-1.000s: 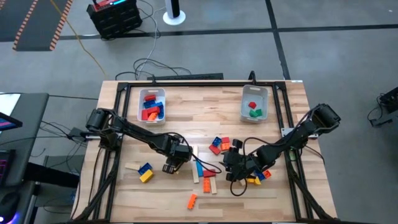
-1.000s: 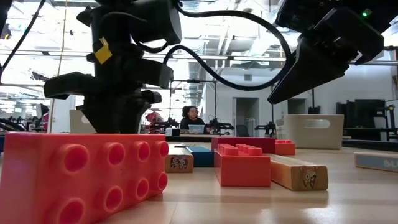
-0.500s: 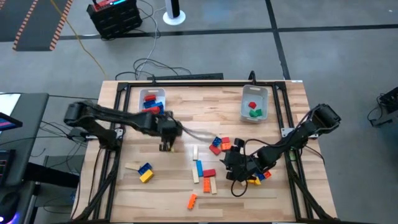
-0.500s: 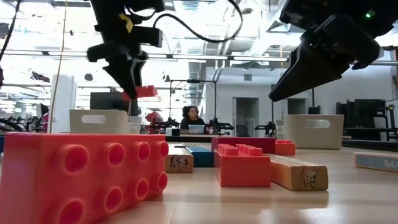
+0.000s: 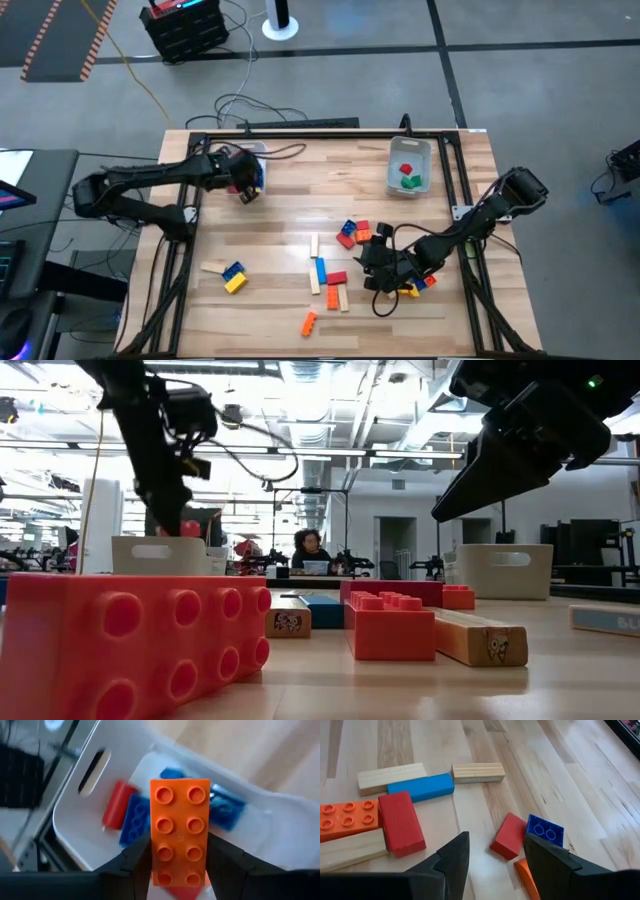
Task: Sort blocks by size
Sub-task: Put the large orange game piece into the white bin, then put the large blue game piece into the white bin
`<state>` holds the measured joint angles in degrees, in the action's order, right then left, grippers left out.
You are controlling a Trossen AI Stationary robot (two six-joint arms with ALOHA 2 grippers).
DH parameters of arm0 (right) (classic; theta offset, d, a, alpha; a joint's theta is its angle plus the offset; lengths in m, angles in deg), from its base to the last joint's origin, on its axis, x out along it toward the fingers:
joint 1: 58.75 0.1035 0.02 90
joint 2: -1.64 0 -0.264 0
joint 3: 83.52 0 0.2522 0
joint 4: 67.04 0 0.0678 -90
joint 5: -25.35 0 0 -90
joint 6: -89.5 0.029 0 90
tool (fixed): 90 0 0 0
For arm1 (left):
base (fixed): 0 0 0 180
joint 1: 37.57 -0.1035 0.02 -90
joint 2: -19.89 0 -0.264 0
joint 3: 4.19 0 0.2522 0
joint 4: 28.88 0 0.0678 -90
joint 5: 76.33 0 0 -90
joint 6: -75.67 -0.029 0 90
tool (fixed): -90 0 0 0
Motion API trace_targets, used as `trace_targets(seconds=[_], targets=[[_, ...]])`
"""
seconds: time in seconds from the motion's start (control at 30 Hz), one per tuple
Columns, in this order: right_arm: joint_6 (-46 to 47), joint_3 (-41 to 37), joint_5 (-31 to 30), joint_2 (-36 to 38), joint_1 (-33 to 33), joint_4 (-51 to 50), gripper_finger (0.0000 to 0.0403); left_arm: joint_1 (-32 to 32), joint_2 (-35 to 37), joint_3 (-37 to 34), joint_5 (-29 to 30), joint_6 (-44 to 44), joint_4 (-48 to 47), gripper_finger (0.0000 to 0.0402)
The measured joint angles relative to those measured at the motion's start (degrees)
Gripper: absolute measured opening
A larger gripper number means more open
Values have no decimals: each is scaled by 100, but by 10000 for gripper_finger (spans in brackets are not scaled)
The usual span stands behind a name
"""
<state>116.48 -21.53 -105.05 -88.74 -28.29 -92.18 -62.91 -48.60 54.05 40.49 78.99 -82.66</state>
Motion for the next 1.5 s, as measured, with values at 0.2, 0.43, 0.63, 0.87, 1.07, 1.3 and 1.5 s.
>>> trace_targets(seconds=[0.2,0.43,0.63,0.87,1.07,1.3,1.5], targets=[[0,0,1,0,-17,10,214,-312,0,-148,-35,9,53,198],[0,0,1,0,-17,-2,214,-65,8,259,-447,-257,22,216],[5,0,1,0,5,-63,214,1235,43,624,-1536,459,-226,216],[63,0,4,0,68,-54,214,3618,-239,678,-1987,2446,-968,217],[63,0,3,0,63,33,214,5084,-893,679,-2109,4175,-1214,217],[54,0,4,0,52,117,214,5549,-1636,679,-2166,5488,-1969,217],[-9,0,3,0,52,116,214,5554,-1801,677,-2220,5567,-1965,217]])
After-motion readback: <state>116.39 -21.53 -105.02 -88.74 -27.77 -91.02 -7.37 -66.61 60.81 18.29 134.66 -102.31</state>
